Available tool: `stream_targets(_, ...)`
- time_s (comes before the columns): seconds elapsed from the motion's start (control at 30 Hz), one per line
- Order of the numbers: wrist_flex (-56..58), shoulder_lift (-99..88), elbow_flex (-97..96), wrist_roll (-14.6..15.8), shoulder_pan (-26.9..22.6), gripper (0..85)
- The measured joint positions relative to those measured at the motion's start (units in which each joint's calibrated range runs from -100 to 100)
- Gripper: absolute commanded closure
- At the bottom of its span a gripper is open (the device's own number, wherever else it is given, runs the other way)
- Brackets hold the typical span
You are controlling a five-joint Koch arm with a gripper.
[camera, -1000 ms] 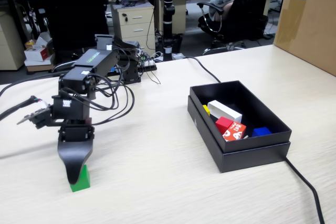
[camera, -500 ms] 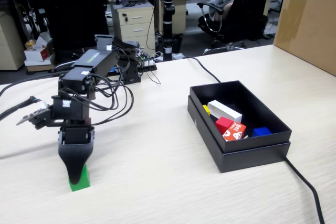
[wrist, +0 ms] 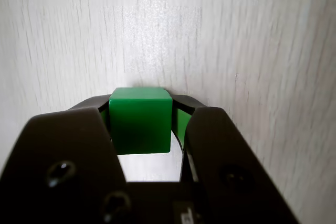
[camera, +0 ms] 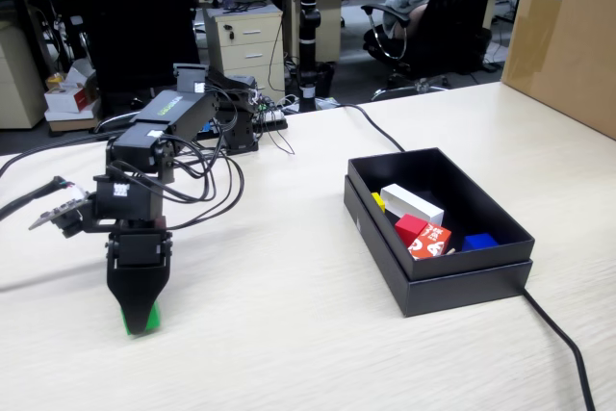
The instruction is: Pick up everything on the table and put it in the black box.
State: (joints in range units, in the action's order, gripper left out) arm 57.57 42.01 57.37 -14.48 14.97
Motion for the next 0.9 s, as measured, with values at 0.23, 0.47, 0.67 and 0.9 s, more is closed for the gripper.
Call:
stream_targets(0.23, 19.13, -13.59, -1.10, 2.10, -2.44, 81.9)
stream_targets(0.47, 21.76, -36.50, -20.72, 4.98, -7.28, 81.9)
stream_targets(0.67, 21.99, -54.63, -30.40, 9.04, -14.07, 81.9)
stream_targets(0.9, 21.99, -65.24, -32.41, 15.63, -24.22, 81.8)
